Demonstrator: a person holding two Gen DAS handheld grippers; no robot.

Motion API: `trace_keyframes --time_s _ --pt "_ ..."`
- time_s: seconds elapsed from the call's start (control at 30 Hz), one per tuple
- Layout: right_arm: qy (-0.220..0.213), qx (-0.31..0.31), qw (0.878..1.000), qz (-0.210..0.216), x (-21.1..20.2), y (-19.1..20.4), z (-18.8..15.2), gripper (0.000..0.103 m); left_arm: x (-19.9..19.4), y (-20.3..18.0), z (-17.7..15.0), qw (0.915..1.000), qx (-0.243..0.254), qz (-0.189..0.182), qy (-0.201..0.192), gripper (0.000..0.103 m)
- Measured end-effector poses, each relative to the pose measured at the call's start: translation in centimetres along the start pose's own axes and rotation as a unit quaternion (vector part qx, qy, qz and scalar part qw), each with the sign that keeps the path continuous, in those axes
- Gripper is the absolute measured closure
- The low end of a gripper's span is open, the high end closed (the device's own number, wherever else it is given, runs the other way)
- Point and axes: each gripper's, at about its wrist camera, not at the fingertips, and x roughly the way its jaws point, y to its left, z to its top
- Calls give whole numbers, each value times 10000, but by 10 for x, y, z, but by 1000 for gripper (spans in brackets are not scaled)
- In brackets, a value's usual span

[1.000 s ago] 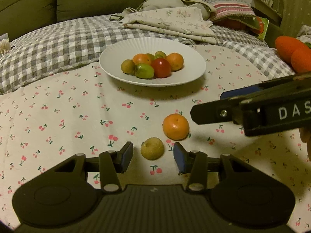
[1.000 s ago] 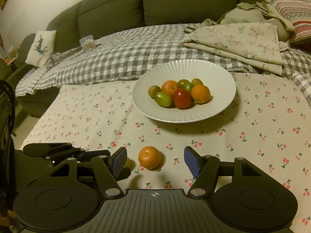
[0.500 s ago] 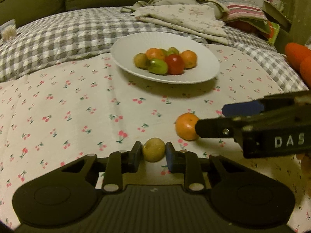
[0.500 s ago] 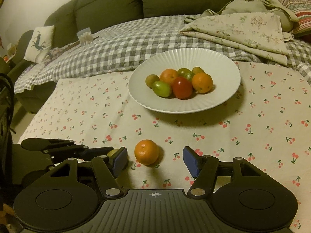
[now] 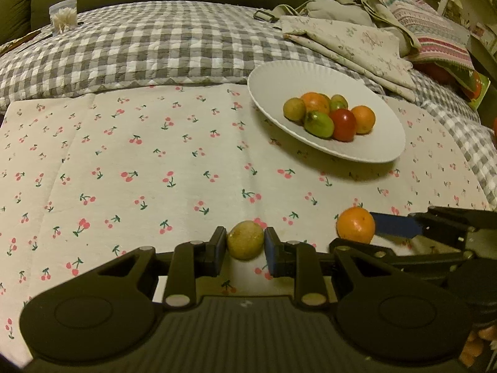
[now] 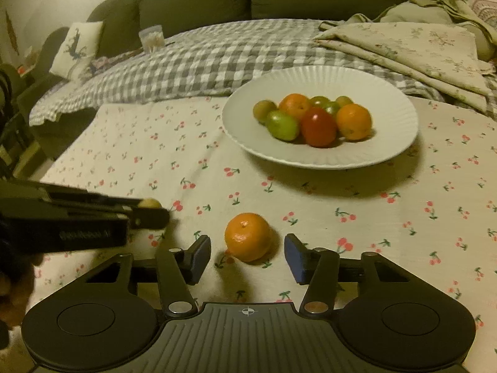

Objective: Organize fruits
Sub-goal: 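Grasp the yellow-green fruit with the left tool while the right tool grasps the orange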

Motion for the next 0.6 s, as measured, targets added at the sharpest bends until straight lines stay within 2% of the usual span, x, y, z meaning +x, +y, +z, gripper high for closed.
trace_keyframes --time_s 0.07,0.23,0.6 --pt "-55 -113 9999 -24 1 4 -1 57 -1 1 1 10000 -35 3 -10 78" --pt "-160 -287 9993 -197 2 9 -1 70 -2 3 2 9999 -112 7 -30 78" --pt "-368 -373 9985 -153 -16 15 13 71 -9 2 11 9994 -226 -102 -231 78"
